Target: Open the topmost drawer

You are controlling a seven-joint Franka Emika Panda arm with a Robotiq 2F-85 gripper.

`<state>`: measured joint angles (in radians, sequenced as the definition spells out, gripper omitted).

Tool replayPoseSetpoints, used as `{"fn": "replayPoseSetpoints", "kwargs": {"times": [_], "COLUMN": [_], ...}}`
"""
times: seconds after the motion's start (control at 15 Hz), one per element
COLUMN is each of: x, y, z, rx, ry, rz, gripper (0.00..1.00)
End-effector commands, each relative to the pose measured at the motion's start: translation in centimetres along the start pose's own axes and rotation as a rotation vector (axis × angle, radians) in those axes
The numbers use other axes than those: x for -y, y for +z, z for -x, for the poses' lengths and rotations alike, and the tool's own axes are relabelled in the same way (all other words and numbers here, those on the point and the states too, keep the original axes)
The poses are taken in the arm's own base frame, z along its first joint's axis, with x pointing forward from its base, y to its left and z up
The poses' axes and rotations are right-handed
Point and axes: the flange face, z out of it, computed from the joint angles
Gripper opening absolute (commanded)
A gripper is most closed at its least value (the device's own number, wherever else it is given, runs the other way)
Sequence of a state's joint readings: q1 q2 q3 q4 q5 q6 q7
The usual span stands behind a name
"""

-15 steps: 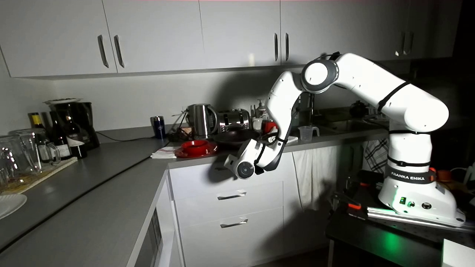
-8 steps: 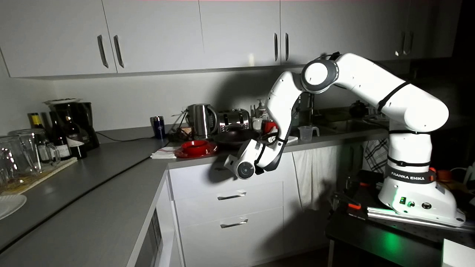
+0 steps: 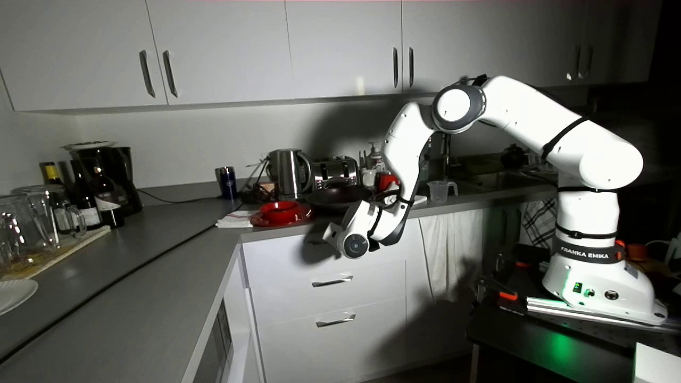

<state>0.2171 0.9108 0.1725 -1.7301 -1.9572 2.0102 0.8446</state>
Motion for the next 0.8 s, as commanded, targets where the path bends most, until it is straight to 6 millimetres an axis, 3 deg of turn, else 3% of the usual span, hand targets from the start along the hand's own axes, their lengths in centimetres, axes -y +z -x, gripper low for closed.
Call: {"fn": "replayPoseSetpoints", "kwargs": {"times": [0.0, 0.73], "x": [5.4, 6.7], "y": [-5.0, -4.6], "z": [0.0, 0.9], "rx": [-0.102, -0.192], "ry": [-0.028, 0.053], "rz": [-0.106, -0.042], "gripper": [0.09, 0.09]}}
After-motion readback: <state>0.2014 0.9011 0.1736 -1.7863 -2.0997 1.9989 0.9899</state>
